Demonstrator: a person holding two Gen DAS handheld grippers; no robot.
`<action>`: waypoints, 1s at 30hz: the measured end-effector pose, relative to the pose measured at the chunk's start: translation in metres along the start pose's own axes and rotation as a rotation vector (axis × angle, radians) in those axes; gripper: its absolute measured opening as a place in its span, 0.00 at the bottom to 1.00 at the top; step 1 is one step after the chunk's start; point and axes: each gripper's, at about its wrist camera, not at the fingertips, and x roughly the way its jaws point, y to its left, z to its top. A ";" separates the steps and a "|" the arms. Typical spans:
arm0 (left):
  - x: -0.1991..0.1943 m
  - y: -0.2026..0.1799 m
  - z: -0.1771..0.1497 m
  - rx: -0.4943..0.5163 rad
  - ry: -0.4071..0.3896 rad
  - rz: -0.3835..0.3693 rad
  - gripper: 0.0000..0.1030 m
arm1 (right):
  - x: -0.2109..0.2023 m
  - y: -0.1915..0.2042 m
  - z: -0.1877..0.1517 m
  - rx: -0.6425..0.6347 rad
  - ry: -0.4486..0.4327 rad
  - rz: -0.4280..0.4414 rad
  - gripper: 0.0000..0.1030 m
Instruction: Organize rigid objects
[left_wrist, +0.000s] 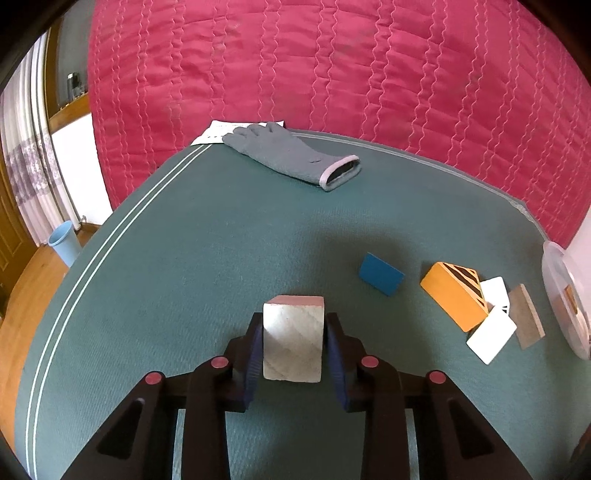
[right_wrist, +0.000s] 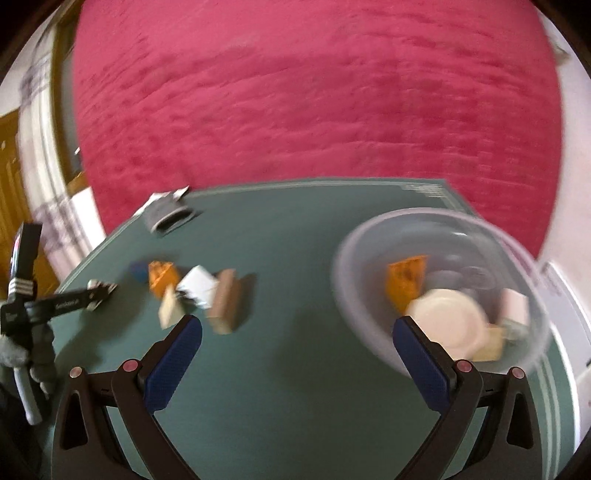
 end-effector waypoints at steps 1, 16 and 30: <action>-0.001 0.000 0.000 0.000 -0.003 -0.004 0.30 | 0.005 0.008 0.001 -0.016 0.012 0.014 1.00; -0.014 -0.003 -0.004 -0.020 -0.026 -0.055 0.30 | 0.046 0.082 0.004 -0.038 0.132 0.228 0.96; -0.010 0.004 -0.003 -0.050 -0.018 -0.050 0.30 | 0.095 0.109 0.011 -0.015 0.233 0.155 0.68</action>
